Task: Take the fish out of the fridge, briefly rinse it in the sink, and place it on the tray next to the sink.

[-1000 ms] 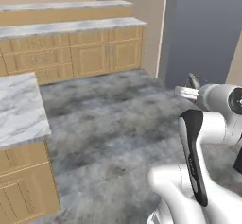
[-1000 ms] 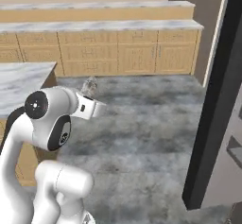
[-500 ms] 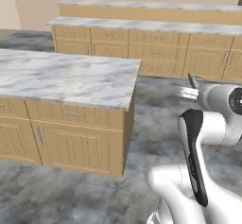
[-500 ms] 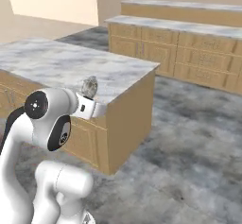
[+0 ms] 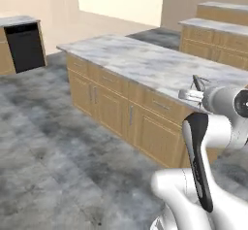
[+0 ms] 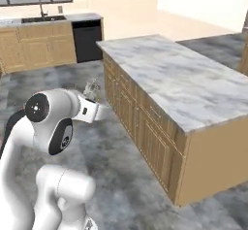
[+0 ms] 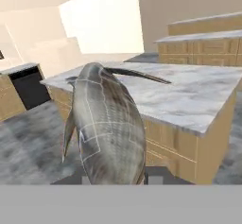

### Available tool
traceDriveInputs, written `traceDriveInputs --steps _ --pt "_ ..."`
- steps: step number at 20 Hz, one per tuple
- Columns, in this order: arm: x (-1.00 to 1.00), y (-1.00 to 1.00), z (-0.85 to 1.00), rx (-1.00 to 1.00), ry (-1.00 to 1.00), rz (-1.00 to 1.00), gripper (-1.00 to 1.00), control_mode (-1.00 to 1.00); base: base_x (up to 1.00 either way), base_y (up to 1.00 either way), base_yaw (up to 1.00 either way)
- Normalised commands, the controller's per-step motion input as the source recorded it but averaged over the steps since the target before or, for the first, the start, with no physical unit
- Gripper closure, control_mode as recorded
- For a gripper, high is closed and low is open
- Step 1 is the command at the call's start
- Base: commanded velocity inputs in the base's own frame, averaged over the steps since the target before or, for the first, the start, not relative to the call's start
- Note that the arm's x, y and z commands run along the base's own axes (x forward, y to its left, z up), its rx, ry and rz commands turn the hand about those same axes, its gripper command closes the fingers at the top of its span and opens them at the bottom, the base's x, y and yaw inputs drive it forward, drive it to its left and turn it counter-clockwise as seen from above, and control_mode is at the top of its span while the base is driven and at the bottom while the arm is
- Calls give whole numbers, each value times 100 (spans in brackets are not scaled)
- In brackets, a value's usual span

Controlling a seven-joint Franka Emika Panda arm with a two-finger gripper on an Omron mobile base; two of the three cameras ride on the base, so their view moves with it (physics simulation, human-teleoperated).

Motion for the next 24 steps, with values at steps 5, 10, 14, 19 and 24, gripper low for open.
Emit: traceDriveInputs --steps 5,10,14,19,24 --pt "0 0 0 0 0 0 100 100 0 9 93" --pt "0 0 0 0 0 0 100 100 40 -3 81" --pt "0 0 0 0 0 0 100 100 100 -23 31" --pt "0 0 0 0 0 0 100 100 100 -93 -3" --pt "0 0 0 0 0 0 100 100 100 -100 -6"
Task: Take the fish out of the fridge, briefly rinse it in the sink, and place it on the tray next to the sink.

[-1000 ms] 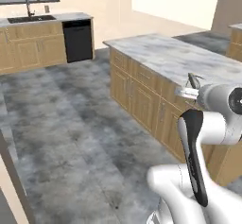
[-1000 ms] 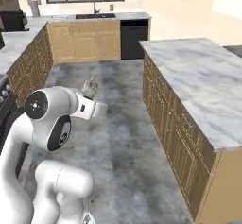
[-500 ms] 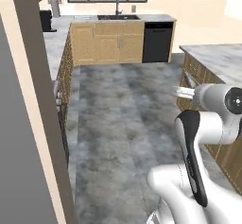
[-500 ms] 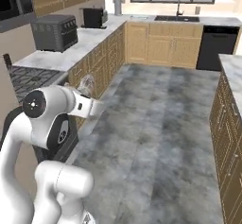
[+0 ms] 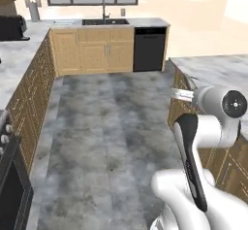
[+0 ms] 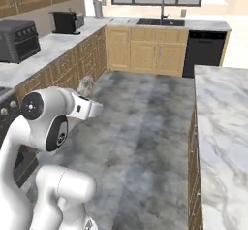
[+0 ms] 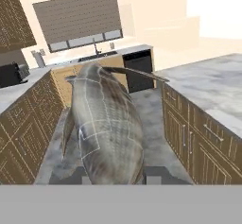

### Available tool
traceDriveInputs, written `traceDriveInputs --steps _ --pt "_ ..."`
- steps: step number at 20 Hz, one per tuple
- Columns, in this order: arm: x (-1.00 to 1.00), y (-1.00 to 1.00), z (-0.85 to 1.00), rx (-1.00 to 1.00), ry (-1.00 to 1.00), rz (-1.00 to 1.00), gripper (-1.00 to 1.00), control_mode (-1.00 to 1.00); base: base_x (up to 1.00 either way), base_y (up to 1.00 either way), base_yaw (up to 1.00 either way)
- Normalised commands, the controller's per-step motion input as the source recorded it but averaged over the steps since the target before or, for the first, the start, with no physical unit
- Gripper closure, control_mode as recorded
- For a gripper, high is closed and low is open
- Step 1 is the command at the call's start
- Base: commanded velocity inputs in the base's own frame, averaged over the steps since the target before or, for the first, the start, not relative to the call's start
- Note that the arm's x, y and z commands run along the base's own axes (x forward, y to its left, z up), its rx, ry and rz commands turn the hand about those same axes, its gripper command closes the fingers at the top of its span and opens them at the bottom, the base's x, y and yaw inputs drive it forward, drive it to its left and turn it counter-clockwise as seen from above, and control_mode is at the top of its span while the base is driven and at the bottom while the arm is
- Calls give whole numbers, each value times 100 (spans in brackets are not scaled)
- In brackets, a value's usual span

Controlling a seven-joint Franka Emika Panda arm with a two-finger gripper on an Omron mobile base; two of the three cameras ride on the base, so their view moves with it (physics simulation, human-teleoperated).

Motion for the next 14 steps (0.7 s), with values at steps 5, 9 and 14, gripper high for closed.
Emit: traceDriveInputs --steps 5,9,14 --pt "0 0 0 0 0 0 100 100 100 -95 0" --pt "0 0 0 0 0 0 100 100 100 -64 -2" --pt "0 0 0 0 0 0 100 100 100 -31 -9"
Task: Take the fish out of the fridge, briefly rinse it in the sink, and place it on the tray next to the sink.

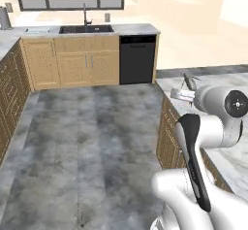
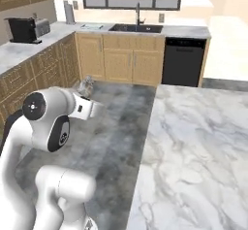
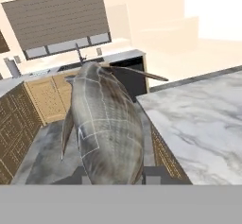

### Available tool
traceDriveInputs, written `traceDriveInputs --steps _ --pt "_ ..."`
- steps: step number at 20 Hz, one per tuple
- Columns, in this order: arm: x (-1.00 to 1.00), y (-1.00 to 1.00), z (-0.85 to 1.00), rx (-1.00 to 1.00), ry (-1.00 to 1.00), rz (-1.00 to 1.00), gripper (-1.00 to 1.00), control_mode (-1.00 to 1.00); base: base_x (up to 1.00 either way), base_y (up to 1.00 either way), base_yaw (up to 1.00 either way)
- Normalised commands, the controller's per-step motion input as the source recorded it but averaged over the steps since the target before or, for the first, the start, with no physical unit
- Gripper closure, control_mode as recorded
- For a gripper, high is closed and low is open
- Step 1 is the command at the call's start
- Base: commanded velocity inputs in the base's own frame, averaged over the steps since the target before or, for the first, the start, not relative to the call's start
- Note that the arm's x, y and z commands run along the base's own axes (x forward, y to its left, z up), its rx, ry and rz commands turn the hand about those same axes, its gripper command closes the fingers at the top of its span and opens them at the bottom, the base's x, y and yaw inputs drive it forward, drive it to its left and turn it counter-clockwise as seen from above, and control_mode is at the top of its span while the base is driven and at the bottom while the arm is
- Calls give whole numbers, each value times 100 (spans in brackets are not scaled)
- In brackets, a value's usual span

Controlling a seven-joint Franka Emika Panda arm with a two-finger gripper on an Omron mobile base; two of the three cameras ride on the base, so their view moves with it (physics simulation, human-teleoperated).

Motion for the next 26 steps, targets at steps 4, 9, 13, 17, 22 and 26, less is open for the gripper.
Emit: traceDriveInputs --steps 4,9,13,17,22,26 --pt "0 0 0 0 0 0 100 100 100 39 -13" --pt "0 0 0 0 0 0 100 100 100 99 -4" --pt "0 0 0 0 0 0 100 100 100 100 0" --pt "0 0 0 0 0 0 100 100 100 70 0" --pt "0 0 0 0 0 0 100 100 100 8 -2" --pt "0 0 0 0 0 0 100 100 100 -33 -7"
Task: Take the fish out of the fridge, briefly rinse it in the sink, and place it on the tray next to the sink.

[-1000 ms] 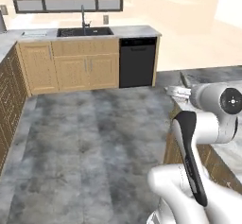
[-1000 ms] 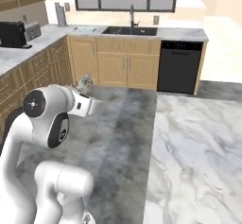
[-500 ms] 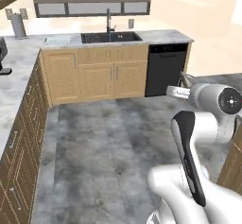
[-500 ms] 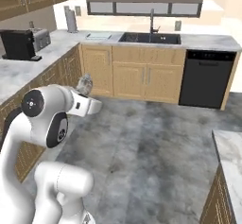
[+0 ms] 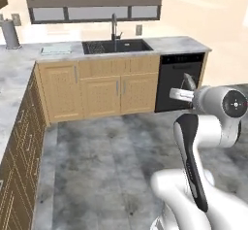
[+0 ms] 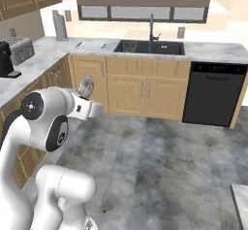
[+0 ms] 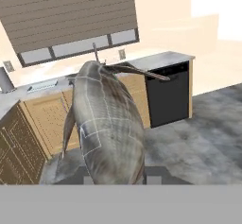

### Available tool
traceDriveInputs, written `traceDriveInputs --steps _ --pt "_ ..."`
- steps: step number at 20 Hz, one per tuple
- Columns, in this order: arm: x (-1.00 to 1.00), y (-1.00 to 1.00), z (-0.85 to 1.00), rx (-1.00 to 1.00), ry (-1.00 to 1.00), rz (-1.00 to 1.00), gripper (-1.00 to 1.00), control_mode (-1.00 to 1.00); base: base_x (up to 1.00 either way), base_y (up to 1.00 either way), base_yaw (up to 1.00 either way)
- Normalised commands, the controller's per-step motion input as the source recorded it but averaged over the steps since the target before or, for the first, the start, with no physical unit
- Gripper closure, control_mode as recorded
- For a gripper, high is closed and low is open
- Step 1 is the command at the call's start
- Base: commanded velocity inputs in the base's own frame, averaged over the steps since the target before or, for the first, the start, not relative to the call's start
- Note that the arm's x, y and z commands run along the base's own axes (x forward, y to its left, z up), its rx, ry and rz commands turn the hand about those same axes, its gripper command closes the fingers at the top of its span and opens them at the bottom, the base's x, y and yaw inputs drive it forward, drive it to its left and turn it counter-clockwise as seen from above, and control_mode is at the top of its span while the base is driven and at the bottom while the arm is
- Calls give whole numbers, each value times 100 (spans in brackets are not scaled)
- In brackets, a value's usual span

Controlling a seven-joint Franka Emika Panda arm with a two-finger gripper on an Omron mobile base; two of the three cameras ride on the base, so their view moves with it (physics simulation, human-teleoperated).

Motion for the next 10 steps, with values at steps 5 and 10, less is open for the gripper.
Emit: traceDriveInputs --steps 5,10 --pt "0 0 0 0 0 0 100 100 100 -42 -9" --pt "0 0 0 0 0 0 100 100 100 -41 -8"
